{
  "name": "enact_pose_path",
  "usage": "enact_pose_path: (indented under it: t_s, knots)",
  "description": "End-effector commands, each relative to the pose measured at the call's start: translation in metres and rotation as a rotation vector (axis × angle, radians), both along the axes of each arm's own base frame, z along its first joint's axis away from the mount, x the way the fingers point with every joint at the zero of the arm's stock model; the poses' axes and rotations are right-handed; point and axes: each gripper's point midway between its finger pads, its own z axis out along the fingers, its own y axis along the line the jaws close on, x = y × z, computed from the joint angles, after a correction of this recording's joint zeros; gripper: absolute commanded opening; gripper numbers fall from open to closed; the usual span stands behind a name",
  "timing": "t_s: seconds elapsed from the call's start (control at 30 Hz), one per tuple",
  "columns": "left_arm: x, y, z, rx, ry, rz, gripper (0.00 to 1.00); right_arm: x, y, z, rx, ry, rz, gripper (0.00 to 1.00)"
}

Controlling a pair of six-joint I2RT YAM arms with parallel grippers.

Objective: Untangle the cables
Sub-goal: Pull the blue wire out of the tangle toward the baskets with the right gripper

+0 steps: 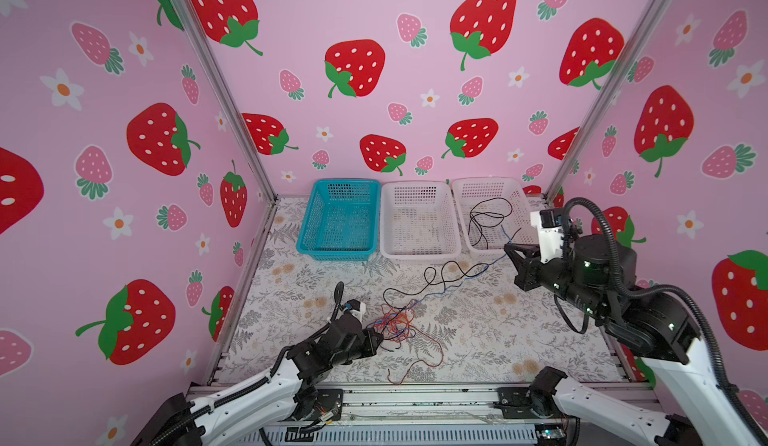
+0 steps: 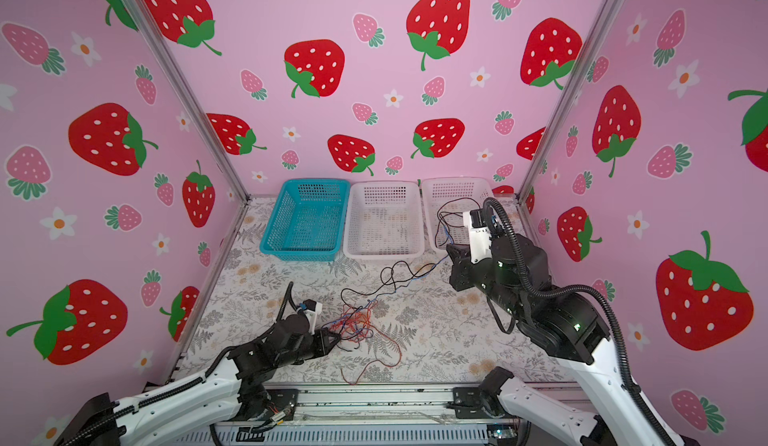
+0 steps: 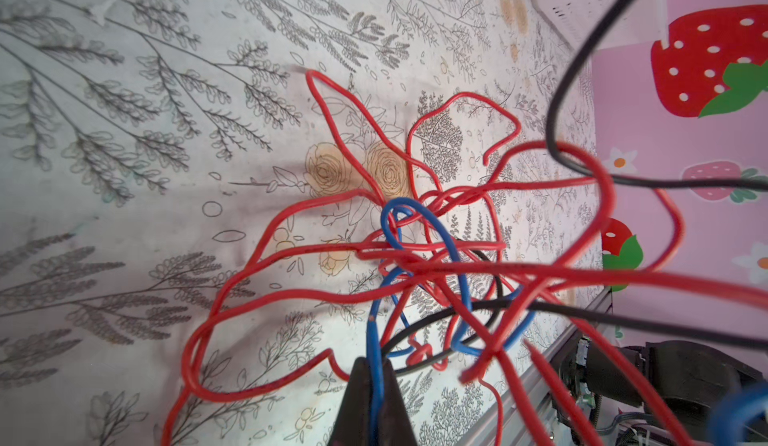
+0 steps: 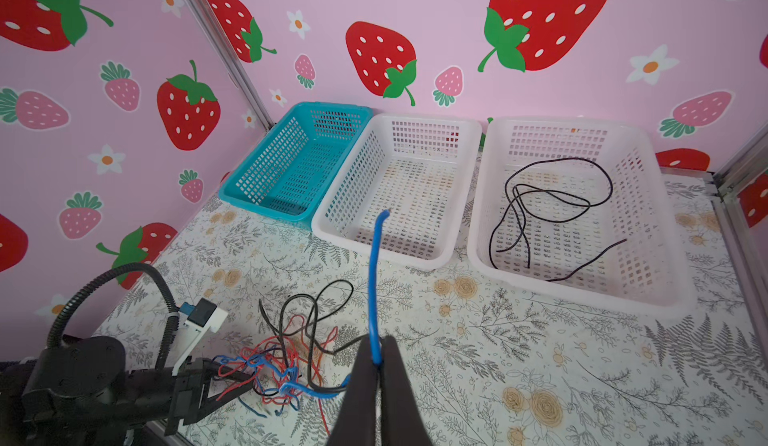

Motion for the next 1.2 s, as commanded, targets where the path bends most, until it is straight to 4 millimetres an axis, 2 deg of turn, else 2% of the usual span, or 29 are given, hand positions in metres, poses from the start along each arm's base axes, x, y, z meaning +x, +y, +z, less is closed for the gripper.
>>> enact_pose_path:
  t_s: [0.0, 0.07, 0.1, 0.23, 0.3, 0.4, 0.5, 0.6, 0.63, 0.67, 0.77, 0.9, 0.97, 1.07, 1.17]
  knots:
    - [-0.014, 0.030, -0.040, 0.155, 0.130, 0.044, 0.00, 0.004, -0.038, 0.050, 0.025, -0.155, -0.153, 0.00]
    - [-0.014, 0.026, -0.040, 0.144, 0.135, 0.030, 0.00, 0.002, -0.041, 0.052, 0.034, -0.164, -0.157, 0.00]
    - [-0.014, 0.023, -0.040, 0.133, 0.134, 0.024, 0.00, 0.000, -0.036, 0.049, 0.041, -0.157, -0.128, 0.00]
    - [-0.010, 0.014, -0.033, 0.102, 0.120, 0.002, 0.00, 0.001, -0.023, 0.023, 0.022, -0.095, -0.082, 0.00]
    - [-0.008, 0.011, -0.029, 0.104, 0.107, -0.012, 0.00, 0.000, -0.025, 0.017, 0.027, -0.095, -0.086, 0.00]
    - [-0.009, 0.004, -0.024, 0.080, 0.110, -0.041, 0.00, -0.005, -0.010, 0.007, 0.065, -0.084, -0.010, 0.00]
    - [-0.006, -0.002, -0.015, 0.051, 0.091, -0.050, 0.05, -0.001, -0.002, -0.012, 0.045, -0.047, 0.010, 0.00]
    - [-0.003, -0.008, 0.000, 0.008, 0.061, -0.061, 0.17, 0.001, 0.003, -0.034, 0.027, -0.009, 0.015, 0.00]
    - [-0.002, -0.010, 0.005, -0.001, 0.051, -0.066, 0.18, 0.001, 0.008, -0.041, 0.025, 0.004, 0.030, 0.00]
    - [0.000, -0.012, 0.010, -0.012, 0.038, -0.068, 0.17, 0.001, 0.015, -0.052, 0.024, 0.030, 0.057, 0.00]
    - [0.002, -0.015, 0.024, -0.043, 0.004, -0.072, 0.00, -0.001, 0.027, -0.087, 0.015, 0.117, 0.095, 0.00]
    - [0.004, -0.021, 0.042, -0.096, -0.030, -0.084, 0.00, -0.010, 0.039, -0.115, 0.030, 0.174, 0.170, 0.00]
    - [0.005, -0.019, 0.046, -0.091, -0.040, -0.073, 0.00, -0.007, 0.028, -0.112, 0.007, 0.153, 0.118, 0.00]
    - [0.007, -0.015, 0.054, -0.095, -0.067, -0.060, 0.00, 0.001, 0.000, -0.099, -0.061, 0.102, -0.012, 0.00]
    - [0.008, -0.013, 0.064, -0.128, -0.101, -0.038, 0.00, 0.006, -0.017, -0.093, -0.128, 0.088, -0.089, 0.00]
